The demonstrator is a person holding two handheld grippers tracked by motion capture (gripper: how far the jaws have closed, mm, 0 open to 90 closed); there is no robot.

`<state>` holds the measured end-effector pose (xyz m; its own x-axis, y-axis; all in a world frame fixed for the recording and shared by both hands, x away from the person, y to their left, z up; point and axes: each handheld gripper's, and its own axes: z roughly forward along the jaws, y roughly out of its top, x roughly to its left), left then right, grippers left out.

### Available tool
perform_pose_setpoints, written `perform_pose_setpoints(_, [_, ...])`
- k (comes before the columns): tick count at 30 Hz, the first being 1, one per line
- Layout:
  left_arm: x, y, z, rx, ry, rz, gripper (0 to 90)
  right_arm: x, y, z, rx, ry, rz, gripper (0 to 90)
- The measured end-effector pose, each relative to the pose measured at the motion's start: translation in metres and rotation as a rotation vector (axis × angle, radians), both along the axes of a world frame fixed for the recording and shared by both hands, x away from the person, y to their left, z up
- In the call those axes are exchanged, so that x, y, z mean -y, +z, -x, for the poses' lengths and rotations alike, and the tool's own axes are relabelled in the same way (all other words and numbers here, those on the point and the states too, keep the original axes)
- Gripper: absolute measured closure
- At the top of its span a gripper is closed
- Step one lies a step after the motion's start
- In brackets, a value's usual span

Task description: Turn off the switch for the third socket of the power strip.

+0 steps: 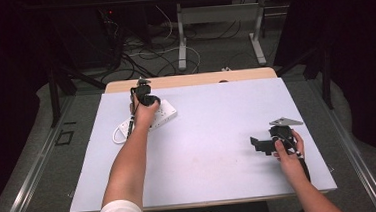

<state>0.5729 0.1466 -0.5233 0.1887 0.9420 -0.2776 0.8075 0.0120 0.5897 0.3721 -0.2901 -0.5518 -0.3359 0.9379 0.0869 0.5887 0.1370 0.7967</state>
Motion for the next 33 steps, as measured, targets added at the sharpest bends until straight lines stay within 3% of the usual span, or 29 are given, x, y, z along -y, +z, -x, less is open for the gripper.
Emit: perform_pose_setpoints(33, [0.0049,-0.0048,0.0003,0.014,-0.005,-0.037,90.0,0.0000,-0.0003,-0.0001,-0.003,0.004,-0.002,0.0])
